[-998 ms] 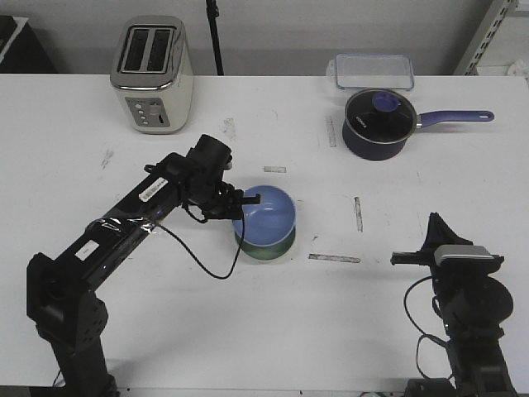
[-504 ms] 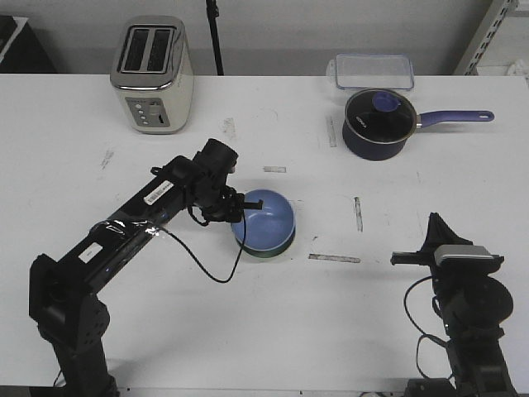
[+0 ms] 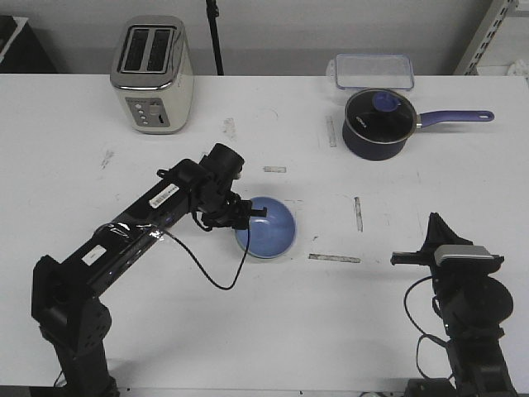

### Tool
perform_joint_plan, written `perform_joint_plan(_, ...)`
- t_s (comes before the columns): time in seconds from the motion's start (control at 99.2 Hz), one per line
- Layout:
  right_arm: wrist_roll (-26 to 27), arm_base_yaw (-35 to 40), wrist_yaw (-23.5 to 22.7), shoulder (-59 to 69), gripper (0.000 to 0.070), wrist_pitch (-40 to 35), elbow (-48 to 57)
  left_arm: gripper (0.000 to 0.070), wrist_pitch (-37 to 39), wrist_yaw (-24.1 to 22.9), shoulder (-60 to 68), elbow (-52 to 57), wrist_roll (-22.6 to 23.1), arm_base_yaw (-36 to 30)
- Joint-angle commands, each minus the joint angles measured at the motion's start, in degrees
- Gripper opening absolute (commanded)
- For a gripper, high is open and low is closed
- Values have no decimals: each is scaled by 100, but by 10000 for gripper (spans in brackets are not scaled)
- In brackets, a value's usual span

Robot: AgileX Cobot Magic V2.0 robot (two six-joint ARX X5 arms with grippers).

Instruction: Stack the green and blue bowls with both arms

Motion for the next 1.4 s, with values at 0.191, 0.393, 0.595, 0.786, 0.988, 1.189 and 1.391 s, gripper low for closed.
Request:
perform_joint_plan(0.191, 59, -2, 4, 11, 7, 61, 15, 334, -55, 63, -184, 74, -2, -61)
perform_joint_plan(0.393, 59, 0, 4, 11, 7, 61, 15, 331, -72, 61, -411, 72, 35, 39)
perform_joint_plan(0.595, 59, 0, 4, 11, 7, 61, 15, 326, 363, 61, -809, -238, 74, 118)
perform_joint_plan(0.786, 59, 0, 4, 11, 7, 61, 15, 319, 1849, 61, -1788, -1512, 184, 330)
perform_joint_plan(0.988, 59, 0, 4, 11, 7, 61, 15, 96, 3794, 57, -3222, -3187, 254, 688)
perform_joint_plan(1.189, 59, -2, 4, 11, 7, 61, 15, 0, 5047, -74, -4688, -4601, 1104, 1311)
perform_joint_plan(1.391, 59, 0, 4, 11, 7, 61, 15, 0, 5088, -549, -5947, -5431, 2470, 2144)
